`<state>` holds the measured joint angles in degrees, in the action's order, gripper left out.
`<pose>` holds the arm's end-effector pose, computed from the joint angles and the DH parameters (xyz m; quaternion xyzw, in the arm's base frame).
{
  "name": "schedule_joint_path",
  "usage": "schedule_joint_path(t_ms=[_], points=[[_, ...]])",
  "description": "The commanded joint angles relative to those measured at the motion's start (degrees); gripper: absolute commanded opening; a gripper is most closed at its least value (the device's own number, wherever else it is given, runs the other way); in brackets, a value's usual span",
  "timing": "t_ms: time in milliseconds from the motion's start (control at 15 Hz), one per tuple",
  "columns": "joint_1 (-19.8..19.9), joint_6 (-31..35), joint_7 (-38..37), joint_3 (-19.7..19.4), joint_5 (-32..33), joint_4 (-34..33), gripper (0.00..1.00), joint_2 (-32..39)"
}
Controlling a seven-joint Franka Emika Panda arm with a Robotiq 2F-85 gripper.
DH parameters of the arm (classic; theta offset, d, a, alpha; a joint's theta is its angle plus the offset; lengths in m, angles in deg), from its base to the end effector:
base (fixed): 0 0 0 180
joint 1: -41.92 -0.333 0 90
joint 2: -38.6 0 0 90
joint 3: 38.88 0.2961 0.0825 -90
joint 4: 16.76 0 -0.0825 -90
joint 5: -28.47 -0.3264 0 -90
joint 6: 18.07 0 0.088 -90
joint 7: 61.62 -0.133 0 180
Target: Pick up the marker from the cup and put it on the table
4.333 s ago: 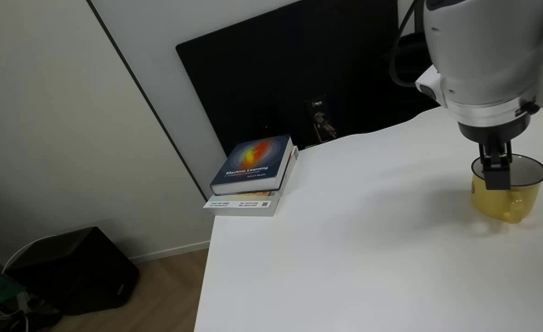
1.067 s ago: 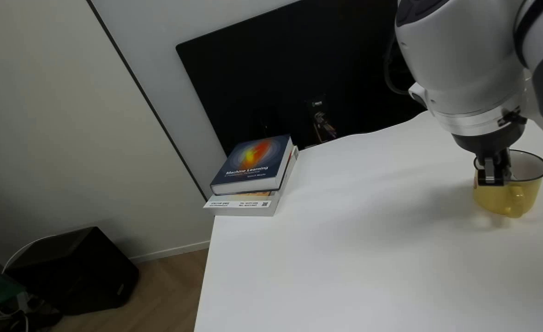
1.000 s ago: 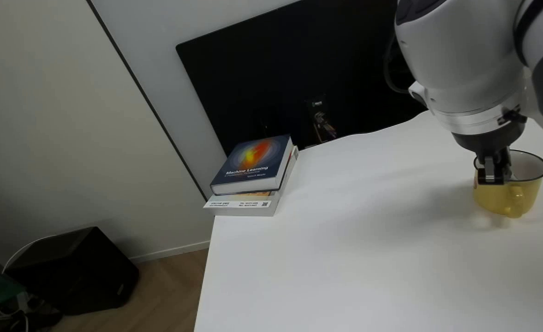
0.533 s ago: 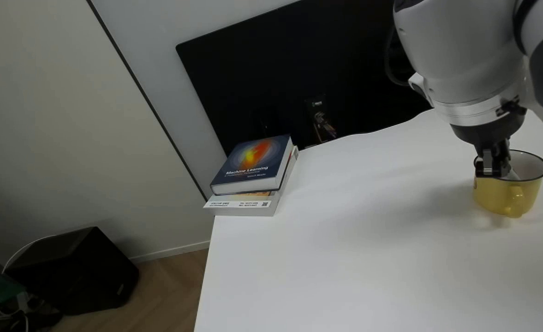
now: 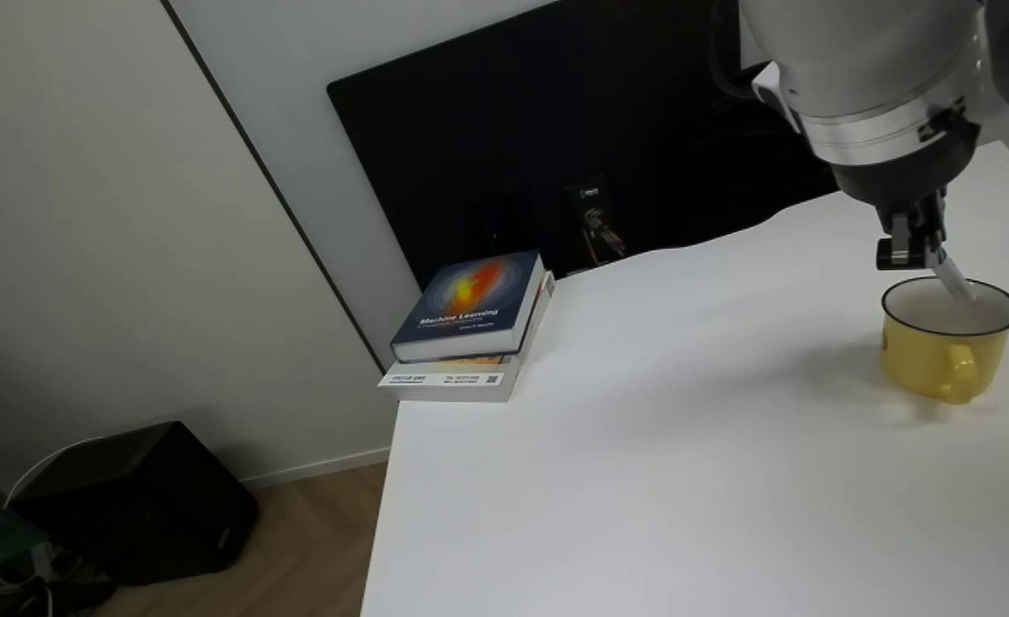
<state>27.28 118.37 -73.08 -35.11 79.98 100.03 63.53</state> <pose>0.5291 0.1526 0.2275 0.8832 0.3802 0.0340 0.2726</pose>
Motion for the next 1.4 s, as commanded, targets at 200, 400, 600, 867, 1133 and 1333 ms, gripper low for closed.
schedule_joint_path(t_ms=[200,400,600,867,1133,1333], points=[[-0.9,-2.3,-1.6,1.7,0.6,1.2,0.05,-5.8],[-2.1,-0.6,-3.0,2.8,3.3,1.5,0.05,-6.7],[-4.1,-0.1,-6.2,3.5,8.4,0.9,0.05,-5.8],[-6.7,1.4,-11.6,4.8,18.8,0.3,0.05,-4.1],[-8.5,2.3,-17.0,6.8,29.2,-1.6,0.05,-1.0],[-9.3,2.2,-19.0,8.6,34.2,-3.8,0.05,2.5]])
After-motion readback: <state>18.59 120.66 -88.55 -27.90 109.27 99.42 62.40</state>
